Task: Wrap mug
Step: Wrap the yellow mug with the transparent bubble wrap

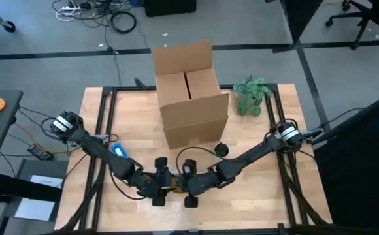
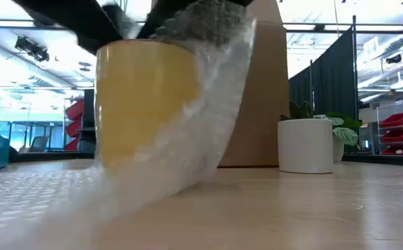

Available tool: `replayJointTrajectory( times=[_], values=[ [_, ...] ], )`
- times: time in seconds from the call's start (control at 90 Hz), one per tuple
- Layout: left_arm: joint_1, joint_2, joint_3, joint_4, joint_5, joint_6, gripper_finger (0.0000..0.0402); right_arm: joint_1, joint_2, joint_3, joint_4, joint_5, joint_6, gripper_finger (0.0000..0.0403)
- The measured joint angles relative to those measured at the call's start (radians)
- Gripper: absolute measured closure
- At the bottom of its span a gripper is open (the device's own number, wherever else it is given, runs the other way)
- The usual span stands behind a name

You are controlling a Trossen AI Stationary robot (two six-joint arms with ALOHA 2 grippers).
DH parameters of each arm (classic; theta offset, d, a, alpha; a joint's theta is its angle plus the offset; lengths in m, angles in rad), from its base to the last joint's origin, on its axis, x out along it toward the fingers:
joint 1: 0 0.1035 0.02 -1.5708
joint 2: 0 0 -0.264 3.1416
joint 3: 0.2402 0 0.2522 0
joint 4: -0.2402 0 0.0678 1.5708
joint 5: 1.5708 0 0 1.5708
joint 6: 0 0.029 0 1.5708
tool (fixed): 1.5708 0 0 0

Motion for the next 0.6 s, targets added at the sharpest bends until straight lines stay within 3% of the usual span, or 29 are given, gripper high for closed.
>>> replayJointTrajectory(
  times=[0.122, 0.289, 0.389, 0.511, 0.6],
  values=[
    [-0.012, -0.039, 0.027, -0.066, 0.004, 0.002, 0.0198, -0.014, 0.000, 0.072, -0.165, -0.032, 0.033, 0.0403],
    [-0.031, -0.117, 0.090, -0.227, 0.002, 0.002, 0.0198, -0.051, -0.001, 0.076, -0.179, -0.160, 0.062, 0.0403],
    [-0.056, -0.201, 0.113, -0.275, -0.027, 0.007, 0.0198, -0.065, -0.001, 0.071, -0.179, -0.183, 0.066, 0.0403],
    [-0.103, -0.338, 0.106, -0.272, -0.122, 0.049, 0.0198, -0.075, -0.001, 0.070, -0.180, -0.217, 0.059, 0.0403],
    [-0.133, -0.430, 0.074, -0.217, -0.253, 0.058, 0.0198, -0.075, 0.012, 0.071, -0.179, -0.226, 0.058, 0.0403]
  ],
)
